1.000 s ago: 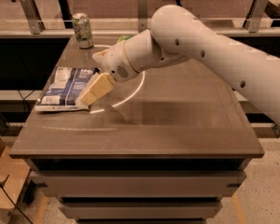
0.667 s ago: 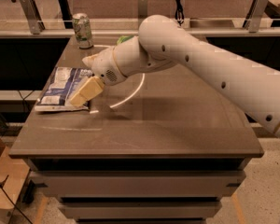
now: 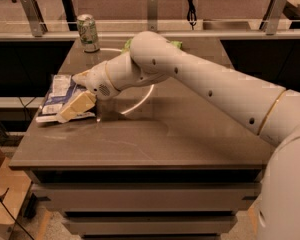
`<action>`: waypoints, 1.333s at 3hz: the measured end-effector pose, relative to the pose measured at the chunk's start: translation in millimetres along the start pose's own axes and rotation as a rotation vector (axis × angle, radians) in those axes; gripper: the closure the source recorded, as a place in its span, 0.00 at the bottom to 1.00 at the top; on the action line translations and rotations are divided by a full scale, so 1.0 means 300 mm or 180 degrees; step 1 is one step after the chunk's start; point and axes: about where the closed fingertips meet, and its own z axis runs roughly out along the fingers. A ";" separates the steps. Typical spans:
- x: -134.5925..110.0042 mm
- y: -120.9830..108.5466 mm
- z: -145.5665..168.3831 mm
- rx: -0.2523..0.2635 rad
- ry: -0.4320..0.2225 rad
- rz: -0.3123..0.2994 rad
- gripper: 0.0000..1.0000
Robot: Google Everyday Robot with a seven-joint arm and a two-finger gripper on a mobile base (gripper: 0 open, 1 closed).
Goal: Pick blue chip bag
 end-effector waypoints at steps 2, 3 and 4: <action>-0.006 -0.017 -0.028 0.0147 -0.0046 -0.0024 0.64; -0.054 -0.019 -0.103 0.0247 -0.0154 -0.0122 0.87; -0.143 -0.020 -0.212 0.0333 -0.0247 -0.0364 1.00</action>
Offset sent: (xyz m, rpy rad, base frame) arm 0.0112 -0.0247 0.0169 0.0273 -0.0579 -0.0864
